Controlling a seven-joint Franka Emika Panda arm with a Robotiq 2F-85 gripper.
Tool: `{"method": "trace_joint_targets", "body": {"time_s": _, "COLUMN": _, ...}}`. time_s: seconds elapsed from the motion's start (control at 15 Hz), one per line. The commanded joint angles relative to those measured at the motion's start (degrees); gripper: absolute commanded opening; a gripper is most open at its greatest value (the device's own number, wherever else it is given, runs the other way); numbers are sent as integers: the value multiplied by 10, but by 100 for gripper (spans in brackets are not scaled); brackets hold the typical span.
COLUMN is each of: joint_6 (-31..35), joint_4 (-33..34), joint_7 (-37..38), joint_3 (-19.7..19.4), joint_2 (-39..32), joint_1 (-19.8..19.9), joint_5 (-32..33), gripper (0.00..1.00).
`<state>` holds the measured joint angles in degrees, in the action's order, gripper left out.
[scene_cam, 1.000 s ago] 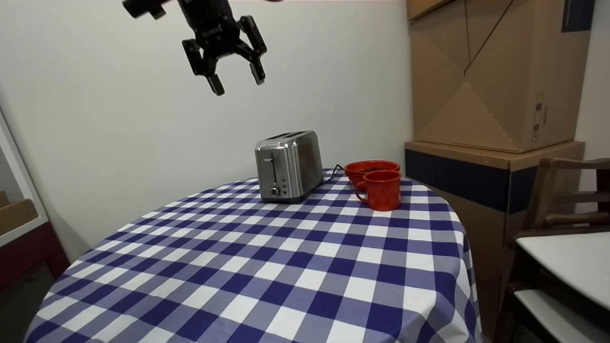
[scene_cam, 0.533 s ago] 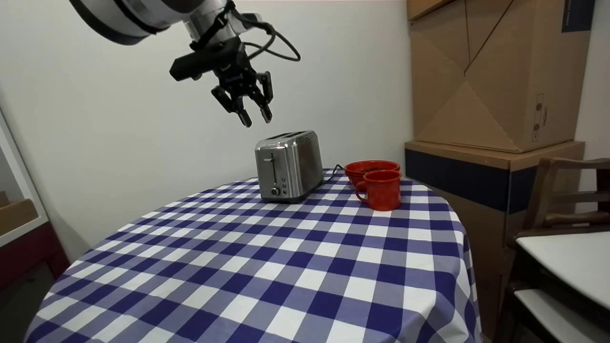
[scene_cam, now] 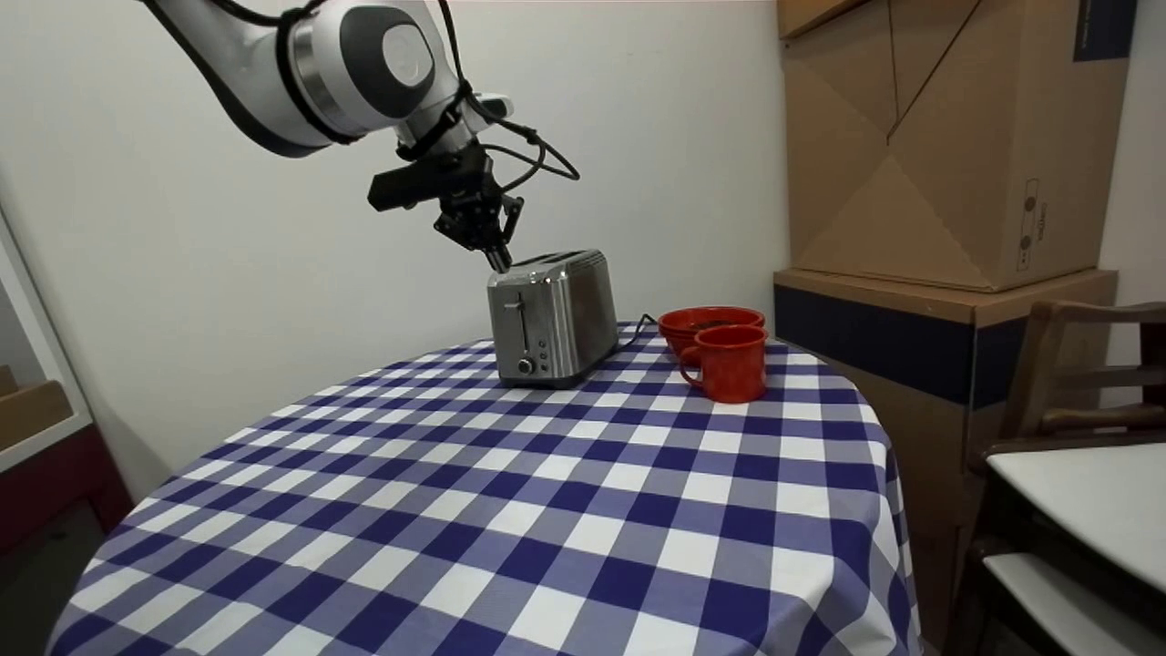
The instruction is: Push down the lever on the toaster
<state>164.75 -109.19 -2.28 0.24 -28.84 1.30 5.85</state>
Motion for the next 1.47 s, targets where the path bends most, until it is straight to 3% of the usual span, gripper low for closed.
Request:
{"method": "trace_joint_targets", "body": {"time_s": 0.0, "joint_6": 4, "joint_4": 72, "joint_7": -3, "joint_3": 4, "joint_2": -67, "joint_1": -3, "joint_5": -13, "gripper": 3}}
{"method": "trace_joint_targets", "body": {"time_s": 0.4, "joint_6": 0, "joint_4": 135, "joint_7": -10, "joint_3": 7, "joint_2": -150, "joint_1": -6, "joint_5": -9, "gripper": 2}}
{"method": "trace_joint_targets", "body": {"time_s": 0.93, "joint_6": 4, "joint_4": 155, "joint_7": -19, "joint_3": 10, "joint_2": -212, "joint_1": -1, "joint_5": -6, "gripper": 2}}
{"method": "trace_joint_targets", "body": {"time_s": 1.2, "joint_6": 1, "joint_4": 151, "joint_7": -21, "joint_3": 13, "joint_2": -207, "joint_1": 1, "joint_5": -9, "gripper": 2}}
{"method": "trace_joint_targets", "body": {"time_s": 1.4, "joint_6": -41, "joint_4": 130, "joint_7": -26, "joint_3": 36, "joint_2": -167, "joint_1": 19, "joint_5": -24, "gripper": 2}}
